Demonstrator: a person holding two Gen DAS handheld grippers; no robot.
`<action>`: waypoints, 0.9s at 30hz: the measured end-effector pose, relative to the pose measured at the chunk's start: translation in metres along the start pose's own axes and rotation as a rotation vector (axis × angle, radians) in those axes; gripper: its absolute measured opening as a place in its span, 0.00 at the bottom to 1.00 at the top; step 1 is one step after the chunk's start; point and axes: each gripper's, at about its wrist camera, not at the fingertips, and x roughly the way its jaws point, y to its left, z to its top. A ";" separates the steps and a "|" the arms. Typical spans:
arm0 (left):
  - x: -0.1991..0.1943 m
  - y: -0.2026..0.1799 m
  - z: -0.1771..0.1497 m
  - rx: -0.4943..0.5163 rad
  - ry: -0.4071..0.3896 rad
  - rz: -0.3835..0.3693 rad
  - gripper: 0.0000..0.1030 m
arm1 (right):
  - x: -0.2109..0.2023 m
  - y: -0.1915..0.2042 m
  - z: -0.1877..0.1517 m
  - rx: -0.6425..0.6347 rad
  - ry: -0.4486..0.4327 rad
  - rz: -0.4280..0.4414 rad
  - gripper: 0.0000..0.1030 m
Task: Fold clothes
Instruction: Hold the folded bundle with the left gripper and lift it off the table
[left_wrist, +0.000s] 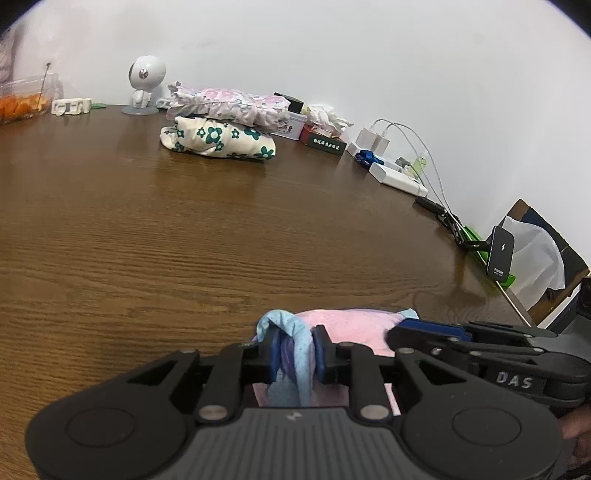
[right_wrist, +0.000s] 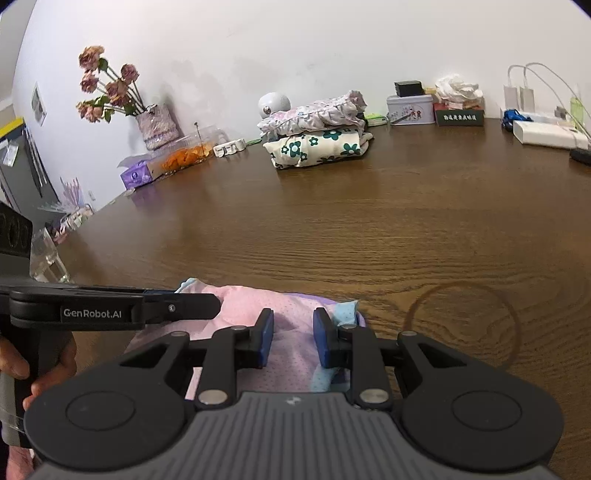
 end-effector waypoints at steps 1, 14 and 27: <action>-0.004 -0.003 0.001 0.011 -0.014 0.009 0.24 | -0.004 0.000 0.000 0.012 -0.011 -0.009 0.26; -0.027 -0.027 -0.012 0.059 -0.048 0.095 0.56 | -0.042 -0.018 -0.006 0.026 -0.093 -0.042 0.66; -0.019 -0.016 -0.017 0.000 -0.014 0.075 0.54 | -0.019 -0.012 -0.012 0.043 0.014 0.002 0.32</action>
